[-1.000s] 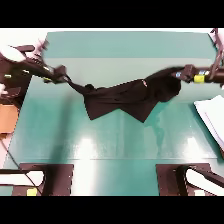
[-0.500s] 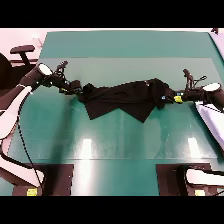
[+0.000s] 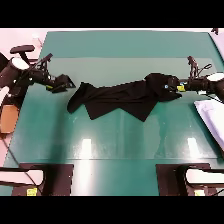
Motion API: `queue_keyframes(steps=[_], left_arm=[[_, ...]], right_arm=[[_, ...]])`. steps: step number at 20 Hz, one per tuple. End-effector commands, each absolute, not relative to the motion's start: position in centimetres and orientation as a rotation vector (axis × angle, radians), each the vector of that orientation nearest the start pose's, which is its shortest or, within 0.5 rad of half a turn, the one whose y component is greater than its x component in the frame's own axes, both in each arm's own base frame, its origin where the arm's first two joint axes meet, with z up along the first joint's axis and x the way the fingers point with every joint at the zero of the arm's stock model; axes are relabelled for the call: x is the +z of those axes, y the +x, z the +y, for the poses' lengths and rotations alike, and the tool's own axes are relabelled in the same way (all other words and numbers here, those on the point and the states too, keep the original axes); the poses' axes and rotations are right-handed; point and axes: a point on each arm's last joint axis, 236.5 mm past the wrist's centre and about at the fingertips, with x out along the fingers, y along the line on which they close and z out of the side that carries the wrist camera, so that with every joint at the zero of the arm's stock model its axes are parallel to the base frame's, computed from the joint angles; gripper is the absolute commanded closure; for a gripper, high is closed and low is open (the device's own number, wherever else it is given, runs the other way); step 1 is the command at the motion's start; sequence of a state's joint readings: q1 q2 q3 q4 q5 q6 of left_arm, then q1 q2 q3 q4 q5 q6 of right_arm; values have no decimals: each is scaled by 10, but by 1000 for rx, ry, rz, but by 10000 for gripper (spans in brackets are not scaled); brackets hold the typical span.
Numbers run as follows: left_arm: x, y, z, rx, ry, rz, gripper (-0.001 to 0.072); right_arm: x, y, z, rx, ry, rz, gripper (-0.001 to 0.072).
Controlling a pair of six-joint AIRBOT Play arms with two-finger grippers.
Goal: Fold the shirts.
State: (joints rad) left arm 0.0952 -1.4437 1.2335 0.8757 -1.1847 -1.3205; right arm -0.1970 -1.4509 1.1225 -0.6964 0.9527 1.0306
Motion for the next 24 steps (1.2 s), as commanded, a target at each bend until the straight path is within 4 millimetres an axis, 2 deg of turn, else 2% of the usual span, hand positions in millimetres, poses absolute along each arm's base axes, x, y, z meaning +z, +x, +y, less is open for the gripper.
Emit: queue_keyframes(steps=[1,4,6,7,8,10,13,15,17,18,19,20,22,23,24], left_arm=[[12,367,-125,-450,-690,1225,2],[-21,327,-167,-493,-693,1330,2],[-29,323,-202,-538,-661,1338,2],[-34,327,-212,-520,-659,1327,2],[-41,332,-216,-470,-686,1325,3],[-58,338,-210,-367,-736,1352,3],[-87,329,-179,-209,-642,1425,3],[-90,327,-175,-197,-623,1434,4],[-85,334,-187,-239,-673,1404,26],[-77,340,-203,-314,-720,1375,47],[-73,343,-215,-367,-765,1361,134],[-72,344,-223,-390,-813,1363,131],[-80,344,-226,-382,-852,1386,133],[-81,344,-226,-380,-845,1387,317],[-80,345,-225,-384,-837,1379,587]], right_arm=[[14,461,59,413,493,974,688],[14,459,60,418,495,978,688],[14,458,61,422,498,983,688],[14,457,63,427,500,989,688],[14,455,64,435,501,997,688],[14,452,66,443,502,1005,688],[14,450,67,451,503,1013,688],[14,451,67,450,501,1011,688],[14,451,67,450,501,1011,688],[14,451,67,449,501,1010,688],[14,452,66,447,501,1007,688],[14,452,66,447,502,1008,688],[14,451,67,449,502,1010,688],[14,450,67,451,503,1012,688],[14,450,68,454,504,1014,688]])
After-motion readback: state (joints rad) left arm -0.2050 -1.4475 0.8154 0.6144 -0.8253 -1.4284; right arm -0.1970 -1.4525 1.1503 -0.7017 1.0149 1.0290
